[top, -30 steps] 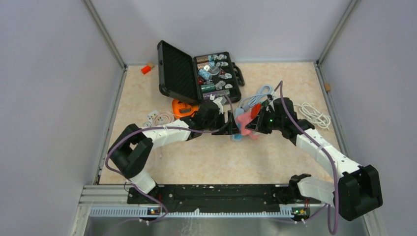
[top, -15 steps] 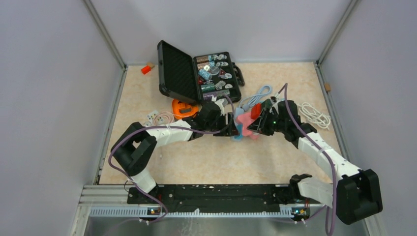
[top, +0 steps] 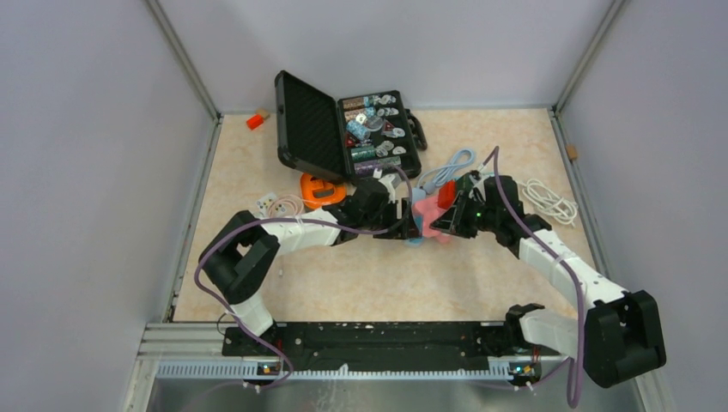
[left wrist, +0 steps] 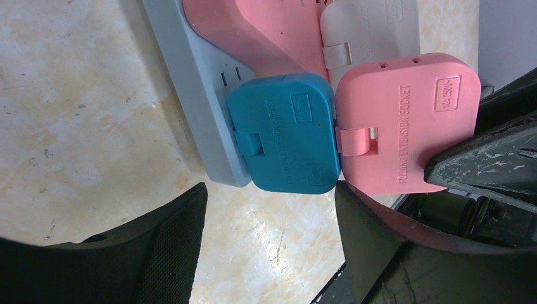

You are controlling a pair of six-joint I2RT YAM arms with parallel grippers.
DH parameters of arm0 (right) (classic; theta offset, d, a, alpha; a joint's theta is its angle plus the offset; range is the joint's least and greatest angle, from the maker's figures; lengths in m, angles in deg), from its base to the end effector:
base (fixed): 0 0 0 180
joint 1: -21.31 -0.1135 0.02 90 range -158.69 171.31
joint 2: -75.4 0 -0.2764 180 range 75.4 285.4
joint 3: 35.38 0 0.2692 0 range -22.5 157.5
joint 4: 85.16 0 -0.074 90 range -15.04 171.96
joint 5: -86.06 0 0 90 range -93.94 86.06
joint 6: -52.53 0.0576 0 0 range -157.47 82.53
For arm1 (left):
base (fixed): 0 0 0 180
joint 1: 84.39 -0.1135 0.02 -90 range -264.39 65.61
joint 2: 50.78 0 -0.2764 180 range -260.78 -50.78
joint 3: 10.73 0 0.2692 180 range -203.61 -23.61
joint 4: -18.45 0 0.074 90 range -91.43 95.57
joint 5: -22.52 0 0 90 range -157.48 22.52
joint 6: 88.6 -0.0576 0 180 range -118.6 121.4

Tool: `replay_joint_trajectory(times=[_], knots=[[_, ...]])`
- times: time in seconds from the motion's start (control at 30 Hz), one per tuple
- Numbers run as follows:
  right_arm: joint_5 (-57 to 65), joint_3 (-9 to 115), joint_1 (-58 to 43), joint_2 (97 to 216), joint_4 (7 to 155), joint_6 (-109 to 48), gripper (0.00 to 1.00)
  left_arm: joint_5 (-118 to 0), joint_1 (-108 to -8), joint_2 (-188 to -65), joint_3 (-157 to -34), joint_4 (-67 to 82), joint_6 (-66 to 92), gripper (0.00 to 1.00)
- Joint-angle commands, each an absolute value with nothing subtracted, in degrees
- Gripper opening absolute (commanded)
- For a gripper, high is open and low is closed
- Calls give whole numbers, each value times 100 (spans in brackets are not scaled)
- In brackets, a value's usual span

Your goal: Pull the plug off the socket

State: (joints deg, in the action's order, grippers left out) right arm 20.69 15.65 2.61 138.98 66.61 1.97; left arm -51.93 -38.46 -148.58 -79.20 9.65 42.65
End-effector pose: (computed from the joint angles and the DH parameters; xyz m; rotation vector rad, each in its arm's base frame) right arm 0.2343 0.1046 0.2200 0.1963 2.4083 0.9938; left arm 0.2630 -0.2939 0.1755 0.2627 2.4427 -1.0644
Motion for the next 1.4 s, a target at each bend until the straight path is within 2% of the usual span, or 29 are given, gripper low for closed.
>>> replay_joint_trajectory(times=[0.0, 0.07, 0.83, 1.27, 1.37], knots=[[2284, 1571, 273, 13995, 6969, 133, 6, -5253, -3805, -14944, -8222, 1129, 4118, 74], [2287, 1590, 280, 14020, 6952, 142, 0, -5314, -3799, -14961, -8217, 1122, 4125, 73], [2988, 1848, 518, 13875, 6951, 420, 0, -6468, -3845, -15108, -8021, -11, 5250, 60], [2653, 2238, 634, 13478, 6552, 292, 0, -6777, -4008, -15002, -7884, -189, 5483, 59], [2247, 2359, 650, 13349, 6261, 136, 0, -6409, -4032, -14944, -7892, 6, 5397, 61]])
